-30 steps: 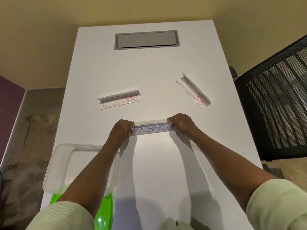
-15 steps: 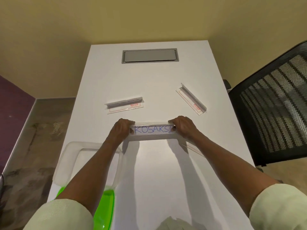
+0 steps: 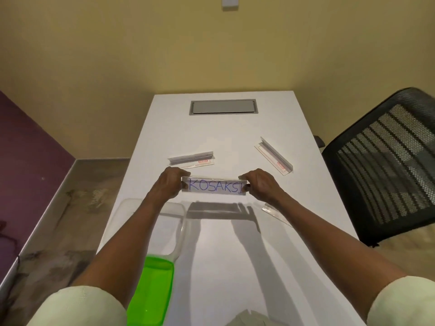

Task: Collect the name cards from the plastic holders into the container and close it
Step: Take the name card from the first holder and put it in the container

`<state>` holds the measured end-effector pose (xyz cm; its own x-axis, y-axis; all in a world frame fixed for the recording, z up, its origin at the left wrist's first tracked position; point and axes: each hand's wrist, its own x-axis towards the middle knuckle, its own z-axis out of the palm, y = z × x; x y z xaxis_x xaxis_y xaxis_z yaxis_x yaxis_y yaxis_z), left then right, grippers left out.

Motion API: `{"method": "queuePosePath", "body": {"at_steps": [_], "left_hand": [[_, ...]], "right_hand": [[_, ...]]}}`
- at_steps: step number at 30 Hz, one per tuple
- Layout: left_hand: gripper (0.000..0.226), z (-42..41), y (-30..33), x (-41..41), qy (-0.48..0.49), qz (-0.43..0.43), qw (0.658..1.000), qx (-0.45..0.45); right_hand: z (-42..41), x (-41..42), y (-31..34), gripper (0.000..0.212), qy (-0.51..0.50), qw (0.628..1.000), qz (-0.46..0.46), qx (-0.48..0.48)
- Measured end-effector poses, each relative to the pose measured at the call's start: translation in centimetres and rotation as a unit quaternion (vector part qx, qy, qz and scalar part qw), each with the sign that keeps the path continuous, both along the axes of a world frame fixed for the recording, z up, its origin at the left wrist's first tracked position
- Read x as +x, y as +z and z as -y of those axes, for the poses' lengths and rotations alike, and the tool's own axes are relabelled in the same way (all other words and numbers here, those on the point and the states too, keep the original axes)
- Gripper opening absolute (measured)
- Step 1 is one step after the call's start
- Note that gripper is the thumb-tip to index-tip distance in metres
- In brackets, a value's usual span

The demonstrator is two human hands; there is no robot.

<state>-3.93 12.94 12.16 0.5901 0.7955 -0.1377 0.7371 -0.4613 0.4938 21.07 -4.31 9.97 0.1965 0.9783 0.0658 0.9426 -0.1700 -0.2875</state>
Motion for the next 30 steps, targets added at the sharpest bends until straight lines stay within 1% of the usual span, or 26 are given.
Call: {"method": "queuePosePath", "body": {"at_steps": [5,9,11,12,15,19,23,30], "left_hand": [[0.043,0.2,1.6,-3.1,0.01,-0.039,0.999,0.013],[0.043,0.0,2.1,-6.0,0.043,-0.048,0.998,-0.003],[0.044,-0.2,2.4,-7.5,0.041,-0.062,0.997,0.007],[0.045,-0.4,2.5,-8.2,0.04,-0.069,0.997,0.013],[0.048,-0.8,2.5,-10.3,0.051,-0.076,0.996,0.016],[0.047,-1.1,2.5,-13.1,0.054,-0.098,0.993,0.027],[0.048,-1.5,2.1,-15.6,0.066,-0.131,0.989,0.007],[0.05,-2.3,0.6,-18.7,0.037,-0.184,0.982,0.011]], "right_hand": [[0.0,-3.3,2.6,0.018,-0.001,1.0,-0.001,-0.02],[0.0,-6.3,3.1,0.018,0.022,1.0,0.006,-0.01],[-0.2,-7.9,3.4,0.009,0.028,1.0,0.008,-0.01],[-0.3,-8.8,3.6,0.008,0.031,0.999,0.01,-0.016],[-0.7,-11.3,3.7,0.011,0.043,0.999,0.013,-0.027],[-1.4,-14.2,3.3,0.012,0.065,0.998,0.007,-0.018],[-2.3,-16.7,2.6,0.017,0.081,0.996,0.0,-0.037],[-3.9,-19.9,0.7,0.02,0.1,0.992,0.001,-0.077]]}}
